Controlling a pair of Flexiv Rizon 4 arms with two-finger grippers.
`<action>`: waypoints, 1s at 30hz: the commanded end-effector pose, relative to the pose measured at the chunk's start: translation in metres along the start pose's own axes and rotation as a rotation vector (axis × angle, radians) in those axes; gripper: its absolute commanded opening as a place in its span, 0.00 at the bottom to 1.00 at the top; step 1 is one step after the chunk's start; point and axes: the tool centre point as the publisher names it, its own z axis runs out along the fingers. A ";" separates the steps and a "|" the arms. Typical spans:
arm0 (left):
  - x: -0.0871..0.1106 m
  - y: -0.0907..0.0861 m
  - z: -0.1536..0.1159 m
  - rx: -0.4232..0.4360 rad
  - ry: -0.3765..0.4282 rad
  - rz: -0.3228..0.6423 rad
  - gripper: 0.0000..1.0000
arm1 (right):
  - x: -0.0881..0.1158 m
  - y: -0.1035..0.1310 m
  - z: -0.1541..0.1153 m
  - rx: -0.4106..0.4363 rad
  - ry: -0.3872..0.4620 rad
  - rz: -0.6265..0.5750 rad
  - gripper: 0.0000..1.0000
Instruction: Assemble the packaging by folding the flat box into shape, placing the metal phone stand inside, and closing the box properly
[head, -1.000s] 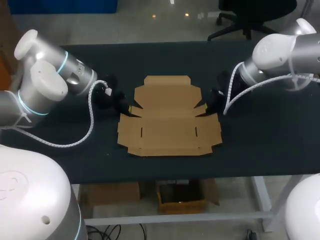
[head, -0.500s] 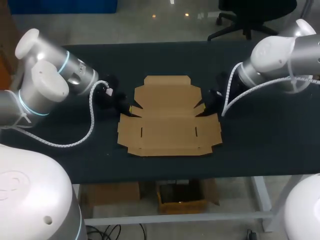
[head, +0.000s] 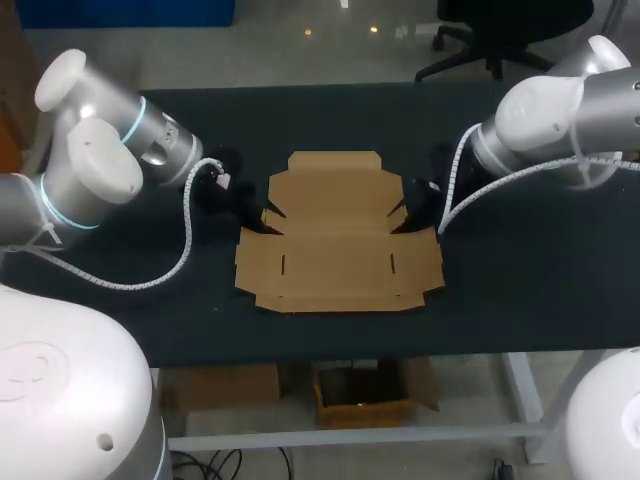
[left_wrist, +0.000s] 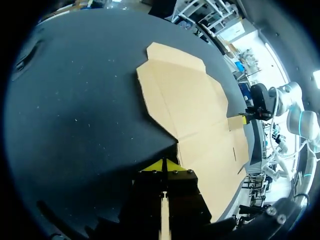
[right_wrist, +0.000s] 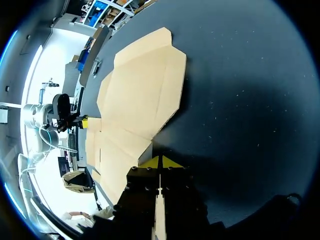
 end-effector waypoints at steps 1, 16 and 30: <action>0.008 -0.002 0.000 -0.003 -0.021 0.002 0.00 | 0.005 -0.001 0.000 -0.008 -0.020 0.008 0.00; 0.020 0.001 -0.001 0.018 -0.080 -0.002 0.00 | 0.020 -0.004 0.000 -0.032 -0.084 0.057 0.00; 0.028 0.000 0.003 0.032 -0.103 -0.003 0.00 | 0.026 0.006 0.007 -0.021 -0.096 0.036 0.00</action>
